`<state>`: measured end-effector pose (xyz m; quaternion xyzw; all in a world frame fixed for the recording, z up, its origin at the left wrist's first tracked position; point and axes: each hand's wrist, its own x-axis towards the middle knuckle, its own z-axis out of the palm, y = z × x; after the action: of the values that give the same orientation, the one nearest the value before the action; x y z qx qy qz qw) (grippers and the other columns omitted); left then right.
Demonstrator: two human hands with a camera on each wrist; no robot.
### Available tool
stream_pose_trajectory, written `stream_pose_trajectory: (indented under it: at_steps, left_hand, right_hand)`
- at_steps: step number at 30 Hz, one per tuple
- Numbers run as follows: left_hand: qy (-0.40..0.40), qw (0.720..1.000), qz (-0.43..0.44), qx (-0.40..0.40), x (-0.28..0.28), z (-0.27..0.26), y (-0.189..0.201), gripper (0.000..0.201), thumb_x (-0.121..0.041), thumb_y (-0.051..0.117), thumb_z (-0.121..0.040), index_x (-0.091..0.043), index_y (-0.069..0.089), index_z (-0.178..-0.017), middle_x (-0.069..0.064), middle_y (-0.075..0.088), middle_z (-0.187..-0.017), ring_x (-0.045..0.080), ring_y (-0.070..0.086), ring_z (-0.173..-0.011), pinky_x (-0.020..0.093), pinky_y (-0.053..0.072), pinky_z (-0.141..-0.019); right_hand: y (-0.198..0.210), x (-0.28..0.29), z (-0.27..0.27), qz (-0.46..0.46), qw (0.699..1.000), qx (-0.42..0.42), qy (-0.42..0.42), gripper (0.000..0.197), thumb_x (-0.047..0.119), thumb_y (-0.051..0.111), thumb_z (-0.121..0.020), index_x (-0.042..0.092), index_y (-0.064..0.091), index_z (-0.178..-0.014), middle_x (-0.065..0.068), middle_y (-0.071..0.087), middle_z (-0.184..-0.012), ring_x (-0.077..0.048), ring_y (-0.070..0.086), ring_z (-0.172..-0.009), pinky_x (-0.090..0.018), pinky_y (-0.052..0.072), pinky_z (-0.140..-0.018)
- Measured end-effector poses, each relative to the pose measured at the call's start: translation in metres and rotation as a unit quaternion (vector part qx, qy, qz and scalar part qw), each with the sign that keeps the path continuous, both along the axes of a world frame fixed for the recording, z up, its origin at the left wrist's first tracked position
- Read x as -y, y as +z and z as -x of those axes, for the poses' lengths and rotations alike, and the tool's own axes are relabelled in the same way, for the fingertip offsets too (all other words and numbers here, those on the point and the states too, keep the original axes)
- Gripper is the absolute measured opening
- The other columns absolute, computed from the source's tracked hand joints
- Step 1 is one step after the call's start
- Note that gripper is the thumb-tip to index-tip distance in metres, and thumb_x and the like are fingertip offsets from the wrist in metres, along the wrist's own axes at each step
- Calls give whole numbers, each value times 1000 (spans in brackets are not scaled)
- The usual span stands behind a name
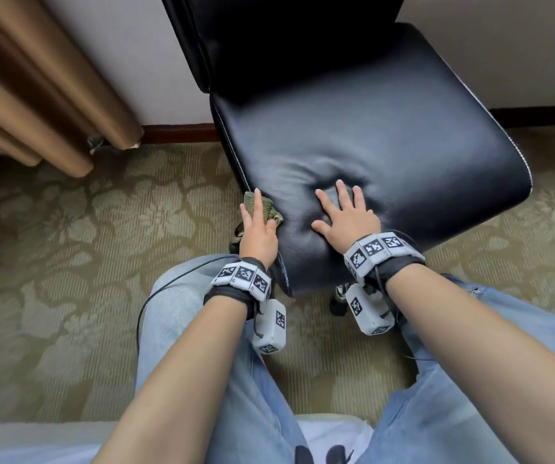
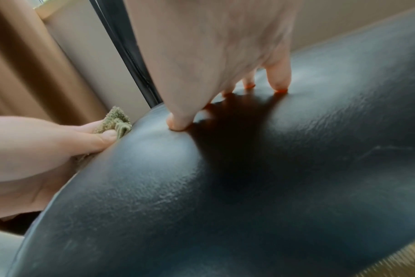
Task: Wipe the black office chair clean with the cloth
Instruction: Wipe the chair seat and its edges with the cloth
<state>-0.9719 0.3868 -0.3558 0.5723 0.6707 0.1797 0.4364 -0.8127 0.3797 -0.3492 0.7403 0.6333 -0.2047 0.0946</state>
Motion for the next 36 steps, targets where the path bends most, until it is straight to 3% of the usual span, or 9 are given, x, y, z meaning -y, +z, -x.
stream_pose_trajectory:
  at_steps: [4,7,11,15,18,22,30,36]
  left_hand:
    - [27,999,-1,31,24,-3,-2,59,-19,31,-101,-37,0,-148,10,-9,-157,35,40,-130,28,36,-87]
    - [32,998,-4,54,53,-8,-5,60,-16,32,-101,-37,1,-148,9,-10,-157,31,22,-140,30,33,-98]
    - [38,996,-2,75,80,-12,-14,63,-12,34,-100,-37,0,-146,12,-12,-156,28,7,-144,37,31,-107]
    - [69,996,5,63,72,-17,-12,63,-13,34,-99,-36,1,-148,11,-10,-157,31,13,-143,42,33,-106]
    - [91,992,33,86,55,-14,-4,59,-14,30,-100,-32,3,-149,12,-7,-157,29,15,-142,33,22,-108]
    - [118,985,55,111,47,-9,-2,57,-14,26,-101,-28,2,-150,11,-2,-158,22,5,-144,25,12,-107]
    - [176,976,37,123,105,-31,-8,60,-11,30,-100,-30,1,-149,13,-3,-157,22,7,-144,26,19,-105]
    - [165,982,20,85,85,-31,-7,62,-9,29,-99,-34,2,-149,12,-2,-157,29,18,-142,36,30,-106]
  right_hand:
    - [-2,6,-2,-14,1000,12,7,63,55,33,-93,41,3,-147,3,-10,-157,-26,-7,-144,-51,22,-109]
    - [-2,7,-3,-9,1000,18,9,63,56,31,-93,41,1,-146,3,-11,-157,-25,-7,-144,-51,22,-109]
    - [0,7,-2,2,1000,19,8,62,56,30,-94,41,0,-146,3,-13,-157,-26,-8,-143,-51,22,-110]
    - [2,7,-3,0,1000,12,9,62,55,30,-94,41,1,-147,3,-13,-157,-25,-8,-144,-50,21,-110]
    - [5,7,-3,4,1000,7,8,62,55,31,-94,41,1,-147,4,-12,-157,-25,-8,-144,-49,21,-110]
    - [7,11,-6,10,1000,12,21,62,55,29,-95,40,-1,-147,4,-12,-157,-24,-8,-144,-48,22,-110]
    - [5,17,-7,-6,999,17,31,62,54,28,-95,38,-1,-147,2,-13,-157,-26,-9,-144,-49,22,-110]
    - [4,20,-7,-23,999,5,29,61,52,30,-95,37,2,-147,1,-10,-157,-26,-8,-144,-50,20,-111]
